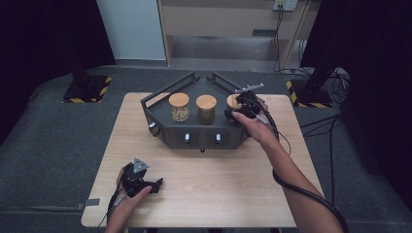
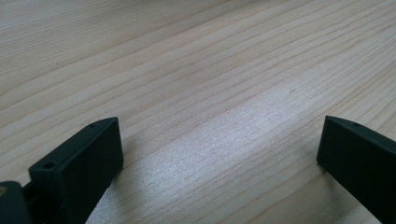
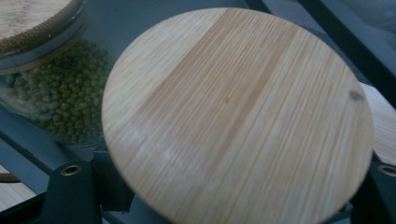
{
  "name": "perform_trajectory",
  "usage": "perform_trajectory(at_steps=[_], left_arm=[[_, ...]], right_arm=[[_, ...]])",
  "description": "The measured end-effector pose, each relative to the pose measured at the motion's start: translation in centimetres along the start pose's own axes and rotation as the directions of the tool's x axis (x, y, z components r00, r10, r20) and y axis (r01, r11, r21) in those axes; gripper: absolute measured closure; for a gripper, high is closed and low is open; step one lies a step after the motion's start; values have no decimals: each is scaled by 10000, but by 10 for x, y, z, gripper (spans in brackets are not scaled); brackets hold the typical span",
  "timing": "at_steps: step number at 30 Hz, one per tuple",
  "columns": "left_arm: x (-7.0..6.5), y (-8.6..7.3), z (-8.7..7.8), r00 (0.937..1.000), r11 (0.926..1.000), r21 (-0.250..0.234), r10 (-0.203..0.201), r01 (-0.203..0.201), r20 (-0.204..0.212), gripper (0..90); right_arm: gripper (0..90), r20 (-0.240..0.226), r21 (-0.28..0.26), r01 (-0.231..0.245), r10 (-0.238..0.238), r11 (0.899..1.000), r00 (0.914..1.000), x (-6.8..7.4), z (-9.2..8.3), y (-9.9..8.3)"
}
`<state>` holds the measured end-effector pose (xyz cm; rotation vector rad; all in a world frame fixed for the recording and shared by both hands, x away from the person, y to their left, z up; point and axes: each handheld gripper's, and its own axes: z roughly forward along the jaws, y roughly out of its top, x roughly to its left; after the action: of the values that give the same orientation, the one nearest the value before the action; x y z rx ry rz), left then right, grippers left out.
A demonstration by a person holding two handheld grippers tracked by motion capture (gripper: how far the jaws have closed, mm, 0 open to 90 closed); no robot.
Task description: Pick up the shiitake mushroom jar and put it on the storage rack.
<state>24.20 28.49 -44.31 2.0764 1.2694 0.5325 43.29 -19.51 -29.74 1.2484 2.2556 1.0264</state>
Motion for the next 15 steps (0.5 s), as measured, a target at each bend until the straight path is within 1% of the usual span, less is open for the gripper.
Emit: perform_trajectory(at_steps=[2,15], left_arm=[[0,0,0,10000,10000,1,-1,1,2,0],[0,0,0,10000,10000,-1,5,-5,8,0]], right_arm=[[255,-1,-85,7,-7,10000,10000,0,0,-2],[254,14,-165,9,-9,9999,10000,0,0,-4]])
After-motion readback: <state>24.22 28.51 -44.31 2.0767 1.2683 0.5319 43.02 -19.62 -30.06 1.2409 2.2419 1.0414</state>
